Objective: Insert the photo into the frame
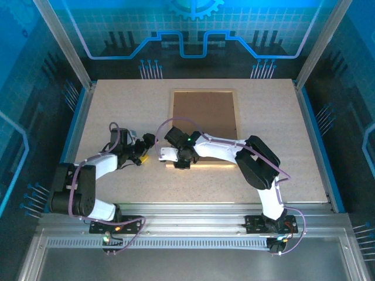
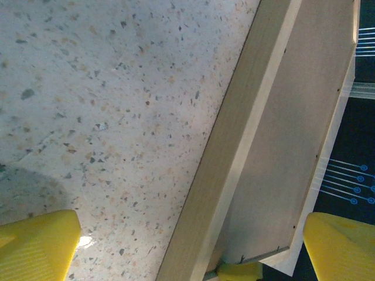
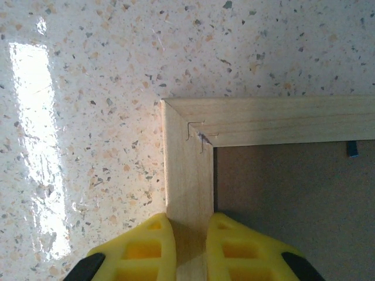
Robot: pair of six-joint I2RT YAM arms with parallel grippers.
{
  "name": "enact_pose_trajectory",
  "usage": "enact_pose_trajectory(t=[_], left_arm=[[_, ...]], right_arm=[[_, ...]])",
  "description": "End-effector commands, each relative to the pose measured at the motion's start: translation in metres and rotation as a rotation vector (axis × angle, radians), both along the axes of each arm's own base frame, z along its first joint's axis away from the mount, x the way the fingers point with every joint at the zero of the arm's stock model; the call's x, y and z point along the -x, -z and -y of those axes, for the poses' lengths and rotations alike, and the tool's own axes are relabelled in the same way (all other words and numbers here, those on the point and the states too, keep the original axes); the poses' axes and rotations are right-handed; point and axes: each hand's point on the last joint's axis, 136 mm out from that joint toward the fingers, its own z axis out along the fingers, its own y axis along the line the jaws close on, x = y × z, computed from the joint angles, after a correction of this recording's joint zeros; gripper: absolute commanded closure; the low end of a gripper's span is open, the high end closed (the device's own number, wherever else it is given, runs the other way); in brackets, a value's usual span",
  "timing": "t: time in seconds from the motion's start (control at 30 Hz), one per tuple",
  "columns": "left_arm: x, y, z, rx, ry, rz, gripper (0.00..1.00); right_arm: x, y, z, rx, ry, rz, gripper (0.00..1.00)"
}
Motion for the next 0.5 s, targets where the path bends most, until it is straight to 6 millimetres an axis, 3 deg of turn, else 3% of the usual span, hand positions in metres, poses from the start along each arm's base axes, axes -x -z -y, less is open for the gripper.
enact_pose_trajectory(t=[0.0, 0.47], left_arm=[[0.009, -0.002, 0.009, 0.026, 0.018, -0.015, 0.01], [0.011, -0.004, 0.027, 0.056, 0.041, -0.015, 0.01]], right_arm=[[0.013, 0.016, 0.02, 0.066, 0.045, -0.116, 1.0], [0.001, -0.018, 0.02, -0.019, 0.089, -0.11, 1.0]])
